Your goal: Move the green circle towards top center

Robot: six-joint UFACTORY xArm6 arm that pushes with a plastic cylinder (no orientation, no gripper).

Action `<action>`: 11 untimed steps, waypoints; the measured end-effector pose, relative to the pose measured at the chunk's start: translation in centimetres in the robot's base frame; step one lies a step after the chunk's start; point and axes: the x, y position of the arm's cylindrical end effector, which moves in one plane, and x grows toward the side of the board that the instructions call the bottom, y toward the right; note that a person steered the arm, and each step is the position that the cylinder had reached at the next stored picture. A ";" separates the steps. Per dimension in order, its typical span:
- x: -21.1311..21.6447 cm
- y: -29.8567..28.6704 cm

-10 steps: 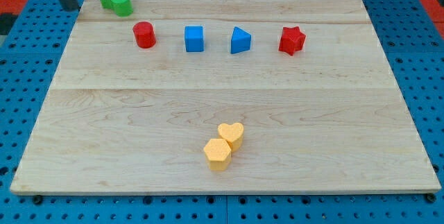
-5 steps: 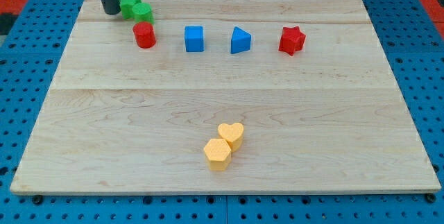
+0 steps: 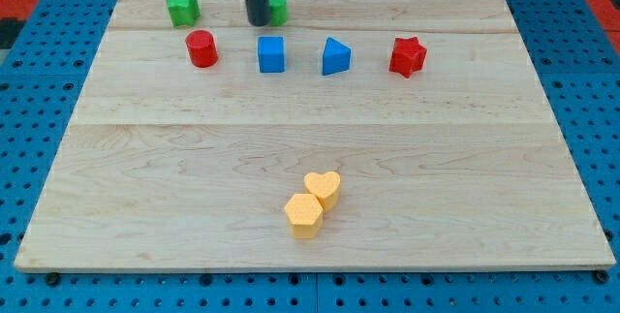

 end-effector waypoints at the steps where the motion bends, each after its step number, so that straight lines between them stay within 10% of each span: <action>1: -0.6 -2.9; 9: -4.3 14.1; 11: -2.7 4.7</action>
